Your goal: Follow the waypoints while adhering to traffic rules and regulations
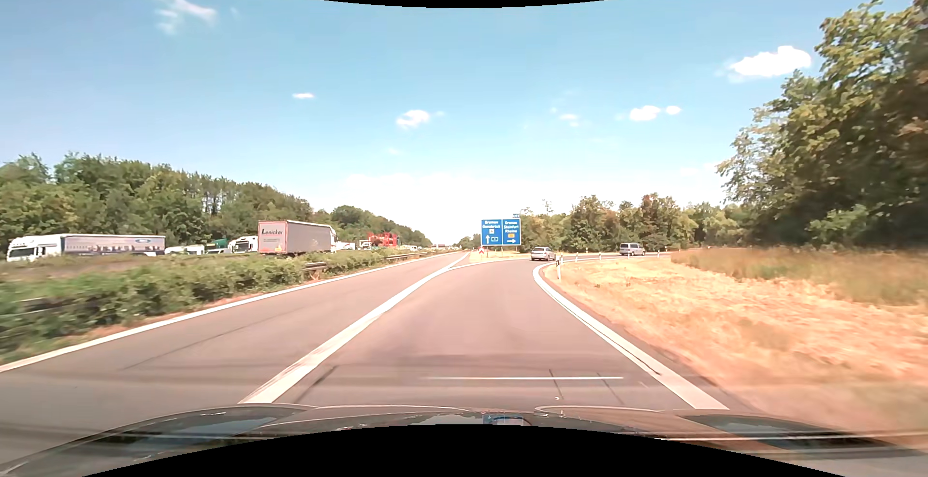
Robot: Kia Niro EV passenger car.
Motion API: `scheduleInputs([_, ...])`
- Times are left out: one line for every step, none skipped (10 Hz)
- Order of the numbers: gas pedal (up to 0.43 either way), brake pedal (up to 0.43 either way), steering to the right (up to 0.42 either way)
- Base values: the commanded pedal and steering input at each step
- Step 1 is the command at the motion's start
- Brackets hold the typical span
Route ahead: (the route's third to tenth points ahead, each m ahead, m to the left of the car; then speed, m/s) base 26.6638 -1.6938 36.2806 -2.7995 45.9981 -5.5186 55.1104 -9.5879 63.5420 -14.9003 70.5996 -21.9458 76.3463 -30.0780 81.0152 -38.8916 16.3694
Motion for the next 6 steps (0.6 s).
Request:
scheduleInputs([0.079,0.000,0.008])
scheduleInputs([0.079,0.000,0.010])
scheduleInputs([0.079,0.000,0.013])
scheduleInputs([0.079,0.000,0.015])
scheduleInputs([0.079,0.000,0.018])
scheduleInputs([0.079,0.000,0.023])
